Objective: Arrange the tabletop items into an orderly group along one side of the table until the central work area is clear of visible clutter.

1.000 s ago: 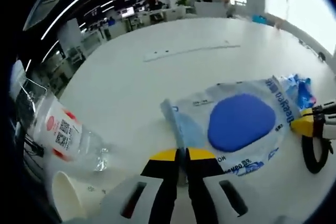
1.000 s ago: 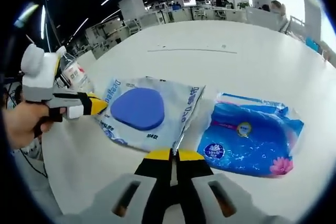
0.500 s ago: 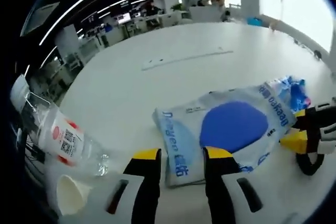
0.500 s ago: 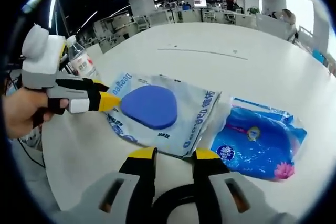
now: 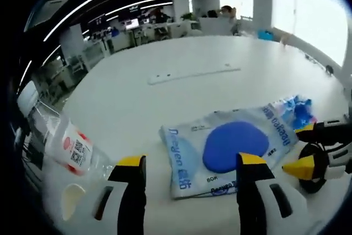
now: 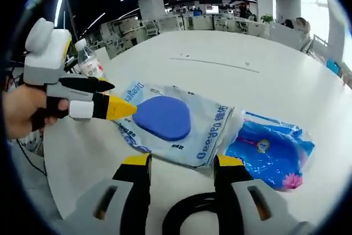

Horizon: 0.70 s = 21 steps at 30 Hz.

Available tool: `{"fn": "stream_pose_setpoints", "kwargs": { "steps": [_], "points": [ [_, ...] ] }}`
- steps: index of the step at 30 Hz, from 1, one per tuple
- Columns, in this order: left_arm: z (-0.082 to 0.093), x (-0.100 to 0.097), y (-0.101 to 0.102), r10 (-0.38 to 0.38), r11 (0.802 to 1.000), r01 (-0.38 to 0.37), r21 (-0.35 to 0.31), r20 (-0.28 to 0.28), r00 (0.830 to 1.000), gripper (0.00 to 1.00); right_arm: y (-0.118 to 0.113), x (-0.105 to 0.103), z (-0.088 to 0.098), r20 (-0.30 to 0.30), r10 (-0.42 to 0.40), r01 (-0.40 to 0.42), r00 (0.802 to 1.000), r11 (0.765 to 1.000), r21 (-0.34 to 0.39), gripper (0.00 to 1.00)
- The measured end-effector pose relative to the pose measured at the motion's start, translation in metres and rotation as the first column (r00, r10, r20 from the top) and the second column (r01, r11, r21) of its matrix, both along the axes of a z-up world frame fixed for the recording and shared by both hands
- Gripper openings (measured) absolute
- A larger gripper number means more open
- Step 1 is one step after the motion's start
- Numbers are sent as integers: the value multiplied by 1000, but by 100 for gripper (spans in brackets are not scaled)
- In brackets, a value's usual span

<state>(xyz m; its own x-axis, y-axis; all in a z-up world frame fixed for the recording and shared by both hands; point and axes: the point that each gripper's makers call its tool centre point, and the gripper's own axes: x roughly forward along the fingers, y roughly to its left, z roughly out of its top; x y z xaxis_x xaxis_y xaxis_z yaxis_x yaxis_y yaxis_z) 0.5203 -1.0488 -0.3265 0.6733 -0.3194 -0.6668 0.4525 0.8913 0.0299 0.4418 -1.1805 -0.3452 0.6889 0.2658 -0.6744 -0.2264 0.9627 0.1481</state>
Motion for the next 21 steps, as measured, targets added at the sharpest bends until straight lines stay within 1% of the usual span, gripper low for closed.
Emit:
{"fn": "stream_pose_setpoints", "kwargs": {
  "steps": [2, 4, 5, 6, 8, 11, 12, 14, 15, 18, 21],
  "points": [
    [3, -1, 2, 7, 1000, -7, -16, 5, 1000, 65, 1, -1, 2, 2, -1, 1, 1000, 1000, -1, 47],
    [7, -2, 0, 17, 998, -17, -59, 8, 1000, 68, 0, -3, 5, 7, -1, 1, 1000, 1000, -14, 50],
    [11, -2, 0, 31, 996, -30, -90, 17, 999, 72, 0, -5, 7, 12, -3, 3, 1000, 1000, -14, 51],
    [13, -3, 2, 29, 996, -27, -84, 20, 999, 74, -1, -6, 9, 20, -2, 3, 1000, 1000, -25, 51],
    [16, -5, 3, 18, 997, -16, -70, 20, 1000, 73, -2, -7, 14, 41, -2, 4, 999, 999, -36, 53],
    [23, -5, 4, 22, 995, -18, -95, 33, 999, 75, -4, -9, 18, 41, -9, 11, 999, 999, -39, 57],
    [24, -6, 3, 15, 995, -12, -97, 38, 999, 75, -6, -10, 20, 46, -16, 18, 999, 999, -47, 59],
    [32, -6, 2, -10, 995, 17, -99, 70, 997, 76, -8, -12, 23, 49, -24, 27, 998, 998, -51, 62],
    [34, -6, 3, -11, 995, 19, -101, 76, 997, 78, -8, -14, 25, 51, -24, 27, 998, 998, -52, 62],
    [40, -8, 5, 4, 991, 5, -131, 67, 998, 83, -12, -19, 30, 58, -29, 33, 998, 998, -59, 65],
    [42, -13, 8, 5, 991, 4, -130, 67, 998, 84, -16, -24, 34, 62, -40, 43, 997, 997, -60, 67]
  ]
}}
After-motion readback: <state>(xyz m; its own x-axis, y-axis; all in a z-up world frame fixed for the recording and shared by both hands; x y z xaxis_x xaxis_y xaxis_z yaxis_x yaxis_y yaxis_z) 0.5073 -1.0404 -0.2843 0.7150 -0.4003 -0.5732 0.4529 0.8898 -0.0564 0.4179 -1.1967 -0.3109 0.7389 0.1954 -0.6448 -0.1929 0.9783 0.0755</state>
